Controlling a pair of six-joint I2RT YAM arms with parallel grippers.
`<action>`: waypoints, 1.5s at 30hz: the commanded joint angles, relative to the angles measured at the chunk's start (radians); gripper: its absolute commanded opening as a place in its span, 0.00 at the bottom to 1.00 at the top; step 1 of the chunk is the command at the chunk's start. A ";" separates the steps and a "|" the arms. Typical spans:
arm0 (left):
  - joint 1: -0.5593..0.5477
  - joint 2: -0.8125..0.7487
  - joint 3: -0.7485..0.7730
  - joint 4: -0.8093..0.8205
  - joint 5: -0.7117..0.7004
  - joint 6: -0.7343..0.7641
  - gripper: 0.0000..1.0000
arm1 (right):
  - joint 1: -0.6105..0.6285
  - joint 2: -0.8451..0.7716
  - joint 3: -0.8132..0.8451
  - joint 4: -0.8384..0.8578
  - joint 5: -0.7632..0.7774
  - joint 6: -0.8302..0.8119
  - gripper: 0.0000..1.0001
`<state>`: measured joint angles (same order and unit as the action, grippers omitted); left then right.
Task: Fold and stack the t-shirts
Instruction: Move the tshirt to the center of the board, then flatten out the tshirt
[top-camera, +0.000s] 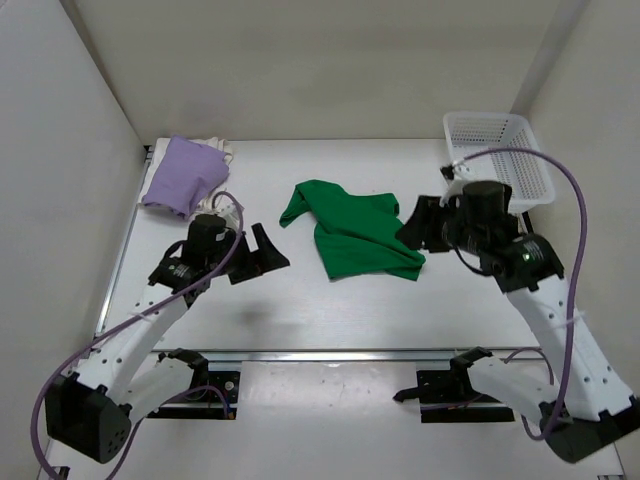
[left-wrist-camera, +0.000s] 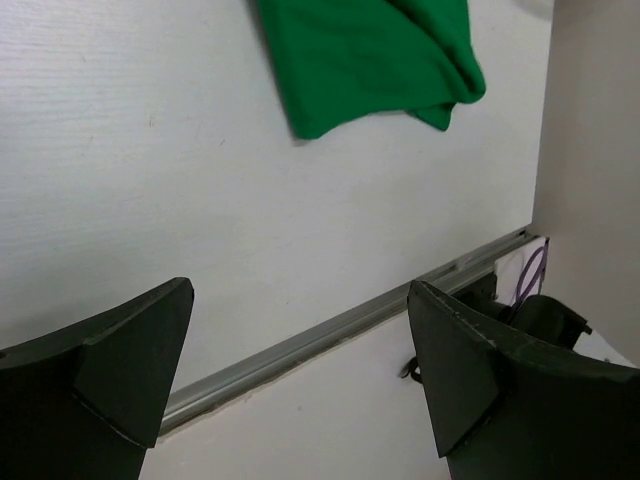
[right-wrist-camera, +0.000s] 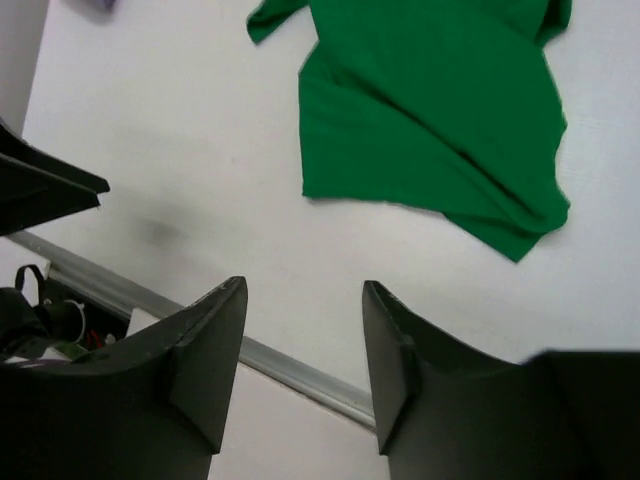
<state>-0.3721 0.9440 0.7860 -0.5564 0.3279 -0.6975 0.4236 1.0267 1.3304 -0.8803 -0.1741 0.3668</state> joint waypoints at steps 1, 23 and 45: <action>-0.051 0.050 -0.036 0.085 0.001 -0.014 0.99 | -0.011 -0.095 -0.196 0.210 -0.050 0.047 0.45; 0.015 0.519 0.157 0.267 -0.254 0.117 0.99 | 0.164 -0.019 -0.608 0.460 0.127 0.089 0.38; -0.040 1.139 0.716 0.196 -0.504 0.443 0.74 | -0.005 -0.183 -0.724 0.342 -0.035 0.087 0.40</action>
<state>-0.4026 2.0861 1.4490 -0.3504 -0.1547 -0.3096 0.3981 0.8352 0.6289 -0.5671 -0.1852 0.4652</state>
